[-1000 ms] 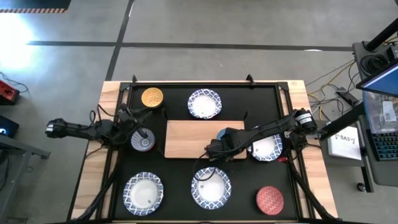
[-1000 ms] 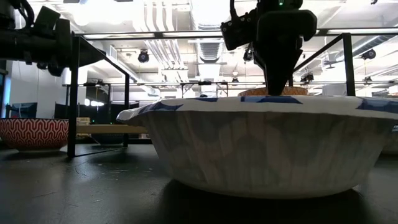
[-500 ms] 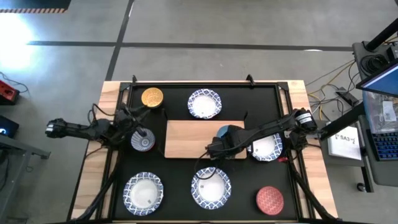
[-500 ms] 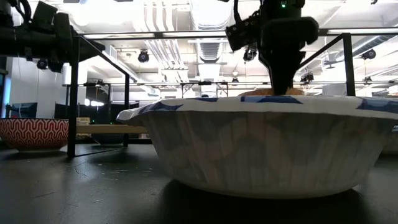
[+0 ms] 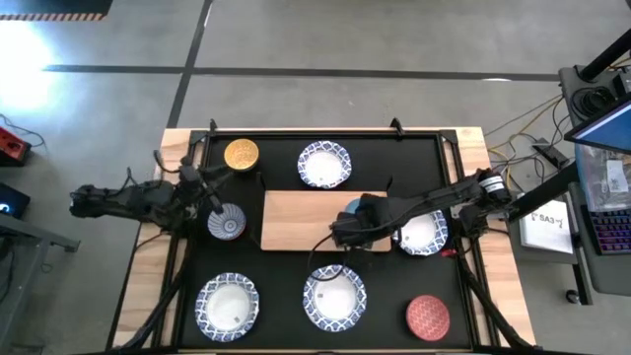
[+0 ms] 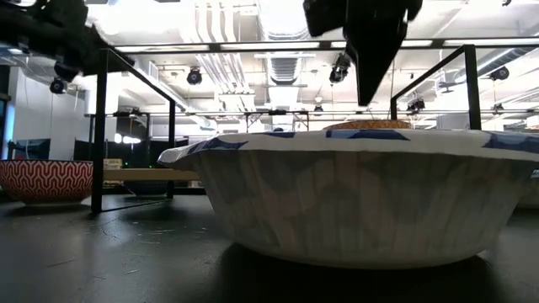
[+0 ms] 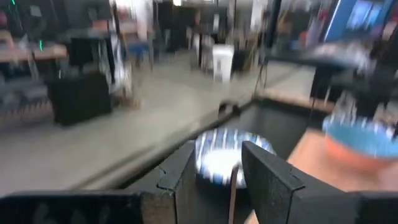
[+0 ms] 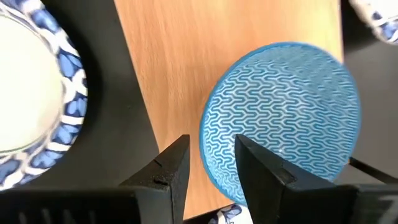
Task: Place and stack bowls onto a shelf
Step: Stack the small yellow and dark blue patterned bowl on top of the small light blue and yellow patterned bowl
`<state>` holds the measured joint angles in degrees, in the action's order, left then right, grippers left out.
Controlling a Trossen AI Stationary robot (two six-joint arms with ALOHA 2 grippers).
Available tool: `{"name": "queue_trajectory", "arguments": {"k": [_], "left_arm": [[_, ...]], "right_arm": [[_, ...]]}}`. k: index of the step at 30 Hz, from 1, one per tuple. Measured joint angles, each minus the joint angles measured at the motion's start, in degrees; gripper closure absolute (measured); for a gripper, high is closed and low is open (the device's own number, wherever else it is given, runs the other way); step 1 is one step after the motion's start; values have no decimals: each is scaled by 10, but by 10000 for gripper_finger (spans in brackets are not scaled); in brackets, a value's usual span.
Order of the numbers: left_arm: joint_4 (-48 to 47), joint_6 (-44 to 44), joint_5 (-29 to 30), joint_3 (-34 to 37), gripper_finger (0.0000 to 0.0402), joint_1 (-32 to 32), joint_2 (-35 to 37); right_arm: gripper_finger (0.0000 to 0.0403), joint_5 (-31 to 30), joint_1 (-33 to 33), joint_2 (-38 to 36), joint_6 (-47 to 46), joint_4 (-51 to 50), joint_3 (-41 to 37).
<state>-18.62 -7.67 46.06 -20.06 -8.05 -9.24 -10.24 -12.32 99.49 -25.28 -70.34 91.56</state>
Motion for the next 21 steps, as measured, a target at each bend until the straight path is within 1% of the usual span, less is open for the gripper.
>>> {"name": "queue_trajectory", "arguments": {"k": [2,4,8,15,21], "left_arm": [[-72,-55,3,-23,288,0,-14],[-112,-96,5,-39,288,0,-32],[-144,-133,0,-70,288,0,-74],[-209,-194,-1,-138,288,2,-173],[-304,-273,-1,-199,288,36,-252]], "right_arm": [[286,-3,3,-14,7,2,0],[288,-3,9,-27,23,9,0],[295,-20,29,-51,50,25,0],[301,-46,71,-73,117,27,0],[298,-48,98,-84,165,27,0]]}}
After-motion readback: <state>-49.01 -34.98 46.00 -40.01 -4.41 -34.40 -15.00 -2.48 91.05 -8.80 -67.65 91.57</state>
